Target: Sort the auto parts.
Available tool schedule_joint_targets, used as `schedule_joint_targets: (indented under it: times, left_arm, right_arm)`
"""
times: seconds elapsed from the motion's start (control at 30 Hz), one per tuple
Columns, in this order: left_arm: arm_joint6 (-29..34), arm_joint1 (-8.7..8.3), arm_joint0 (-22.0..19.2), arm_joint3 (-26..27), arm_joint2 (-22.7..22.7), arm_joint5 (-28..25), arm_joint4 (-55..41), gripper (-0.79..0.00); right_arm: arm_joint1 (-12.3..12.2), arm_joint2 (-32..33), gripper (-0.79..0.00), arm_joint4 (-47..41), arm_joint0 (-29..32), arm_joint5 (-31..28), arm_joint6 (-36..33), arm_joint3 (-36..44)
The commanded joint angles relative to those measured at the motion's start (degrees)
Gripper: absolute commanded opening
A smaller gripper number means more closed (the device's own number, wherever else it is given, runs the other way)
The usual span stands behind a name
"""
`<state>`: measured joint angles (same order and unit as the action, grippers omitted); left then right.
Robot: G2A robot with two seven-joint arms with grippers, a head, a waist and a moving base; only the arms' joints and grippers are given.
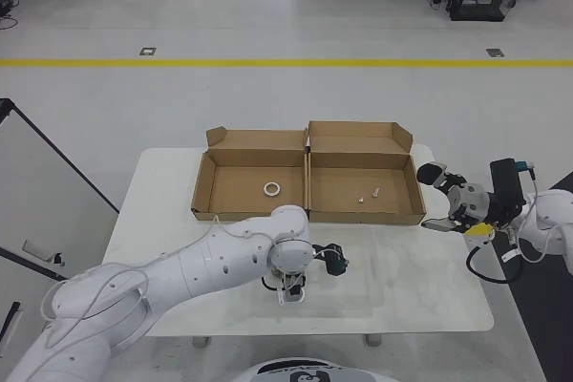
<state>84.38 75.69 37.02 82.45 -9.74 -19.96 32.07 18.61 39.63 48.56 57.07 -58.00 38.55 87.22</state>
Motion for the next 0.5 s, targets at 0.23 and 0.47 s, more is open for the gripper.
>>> schedule_joint_targets:
  times: [0.23,0.47]
  left_arm:
    - [0.25,0.4,0.29,-0.62,0.0,0.26,0.3,-0.594]
    - [0.4,0.49,0.32,-0.64,0.0,0.4,0.22,-0.597]
  right_arm:
    - [0.0,0.0,0.0,0.01,0.0,0.0,0.06,0.0]
    - [0.0,0.0,0.0,0.01,0.0,0.0,0.06,0.0]
